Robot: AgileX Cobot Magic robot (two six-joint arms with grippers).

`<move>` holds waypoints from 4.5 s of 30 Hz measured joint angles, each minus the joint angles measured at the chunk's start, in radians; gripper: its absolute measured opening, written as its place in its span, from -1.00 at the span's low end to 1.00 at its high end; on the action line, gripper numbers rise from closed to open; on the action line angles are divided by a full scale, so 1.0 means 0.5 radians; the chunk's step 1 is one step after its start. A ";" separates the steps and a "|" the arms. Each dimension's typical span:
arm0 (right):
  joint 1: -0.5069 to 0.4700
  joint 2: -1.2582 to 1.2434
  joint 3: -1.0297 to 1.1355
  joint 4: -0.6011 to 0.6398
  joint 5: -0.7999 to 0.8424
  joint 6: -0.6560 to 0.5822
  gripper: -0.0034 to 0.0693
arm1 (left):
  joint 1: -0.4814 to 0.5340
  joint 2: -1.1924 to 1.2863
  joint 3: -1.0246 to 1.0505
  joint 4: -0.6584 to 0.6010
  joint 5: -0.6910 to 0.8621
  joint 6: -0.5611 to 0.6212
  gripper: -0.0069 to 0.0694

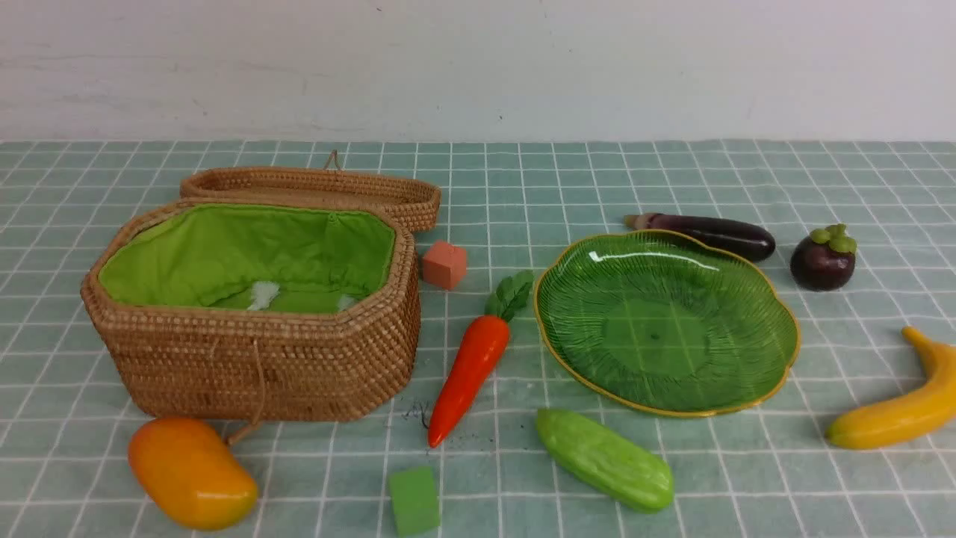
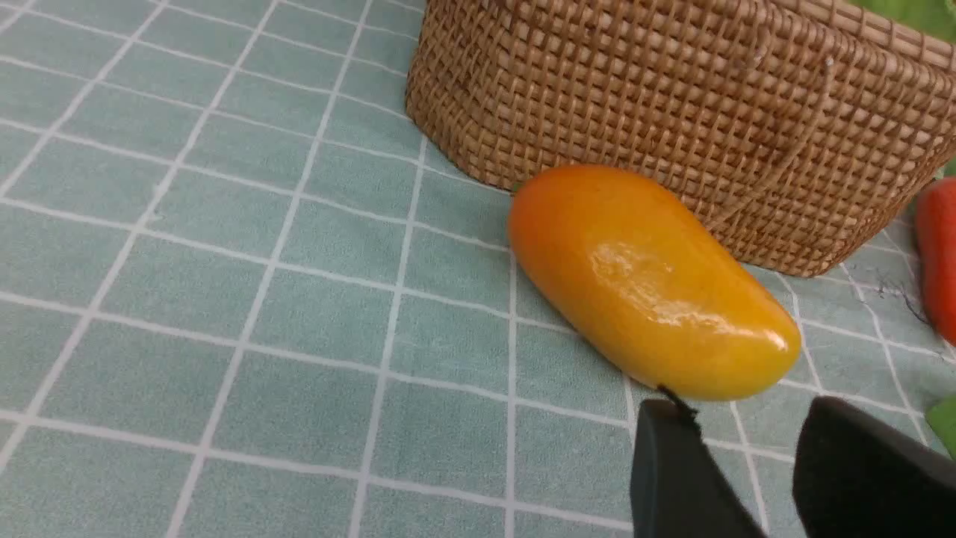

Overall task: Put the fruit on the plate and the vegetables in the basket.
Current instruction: Grab the mango with your left arm and place it on the right plate

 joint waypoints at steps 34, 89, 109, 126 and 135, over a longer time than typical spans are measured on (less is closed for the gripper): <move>0.000 0.000 0.000 0.000 0.000 0.000 -0.25 | 0.000 0.000 -0.019 -0.861 -0.620 -0.357 -0.31; 0.437 1.103 -2.115 0.770 1.487 -0.735 -0.70 | -0.545 2.305 -1.476 0.124 0.916 -0.548 -0.32; 0.437 1.040 -2.051 0.854 1.511 -0.831 -0.69 | -0.545 3.062 -1.478 0.912 0.213 -1.692 0.78; 0.437 1.036 -2.051 0.893 1.503 -0.838 -0.68 | -0.547 2.905 -1.497 0.907 0.760 -1.591 0.67; 0.437 1.036 -2.051 0.893 1.389 -0.838 -0.67 | -0.547 2.173 -1.801 0.498 0.906 0.050 0.67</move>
